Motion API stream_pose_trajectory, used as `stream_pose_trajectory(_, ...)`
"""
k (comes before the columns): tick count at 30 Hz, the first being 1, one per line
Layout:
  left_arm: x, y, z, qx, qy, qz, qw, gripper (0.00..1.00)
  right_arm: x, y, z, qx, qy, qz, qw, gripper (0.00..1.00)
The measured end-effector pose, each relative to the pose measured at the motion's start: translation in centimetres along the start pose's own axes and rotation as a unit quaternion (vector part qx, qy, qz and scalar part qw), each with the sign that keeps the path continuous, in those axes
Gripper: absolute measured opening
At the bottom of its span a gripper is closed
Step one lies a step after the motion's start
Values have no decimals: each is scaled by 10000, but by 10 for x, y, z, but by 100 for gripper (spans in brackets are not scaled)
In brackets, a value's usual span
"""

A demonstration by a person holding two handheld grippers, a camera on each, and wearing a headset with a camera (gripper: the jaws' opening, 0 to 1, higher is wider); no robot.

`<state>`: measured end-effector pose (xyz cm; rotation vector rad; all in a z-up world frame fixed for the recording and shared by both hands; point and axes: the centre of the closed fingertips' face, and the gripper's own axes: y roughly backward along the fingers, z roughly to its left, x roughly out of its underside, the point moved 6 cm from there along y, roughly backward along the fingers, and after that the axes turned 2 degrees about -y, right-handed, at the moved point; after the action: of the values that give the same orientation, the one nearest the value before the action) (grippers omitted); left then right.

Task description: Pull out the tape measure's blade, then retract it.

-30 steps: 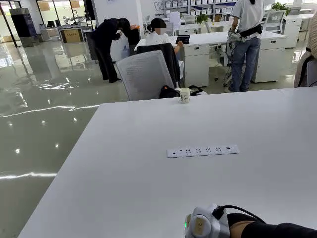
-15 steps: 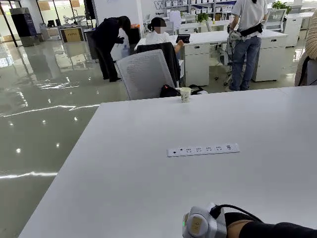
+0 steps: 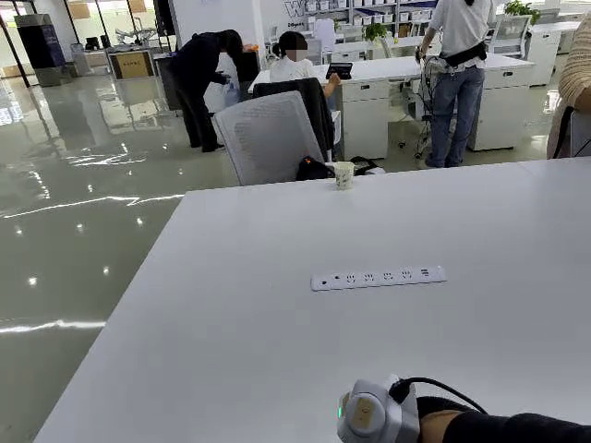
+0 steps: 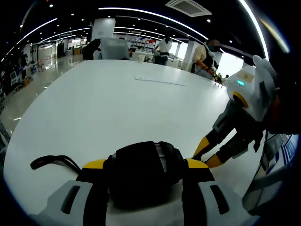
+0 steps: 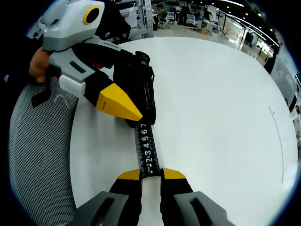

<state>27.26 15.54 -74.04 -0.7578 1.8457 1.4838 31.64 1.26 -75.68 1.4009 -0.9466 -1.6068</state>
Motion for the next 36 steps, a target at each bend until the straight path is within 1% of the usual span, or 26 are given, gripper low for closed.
stream_pose_trajectory(3,0,0,0,-1,0,-2,10000,58,-1,-2,1,14,-30,-6,10000,11)
stream_pose_trajectory(6,1,0,0,-3,0,-1,10000,58,-2,-3,3,63,163,-81,9998,10)
stream_pose_trajectory(8,1,0,0,-3,4,-3,10000,58,-1,-3,2,64,108,-130,9998,10)
stream_pose_trajectory(9,1,0,0,-2,1,-5,10000,58,-2,-4,2,69,136,-161,9998,10)
stream_pose_trajectory(10,1,0,0,-2,3,-5,10000,58,-2,-4,2,79,193,-184,9996,10)
stream_pose_trajectory(11,1,0,0,-4,-1,-3,10000,58,-3,-5,2,116,425,-226,9988,10)
stream_pose_trajectory(14,1,-1,1,-4,1,0,10000,58,-4,-5,3,119,264,-243,9993,10)
stream_pose_trajectory(28,0,-2,1,9,9,10,10000,58,-8,-7,2,77,135,-229,9996,10)
stream_pose_trajectory(34,0,-1,1,12,16,9,10000,58,-10,-8,2,81,-120,-226,9996,10)
stream_pose_trajectory(36,0,-1,0,13,15,10,10000,58,-10,-8,2,76,-99,-225,9997,10)
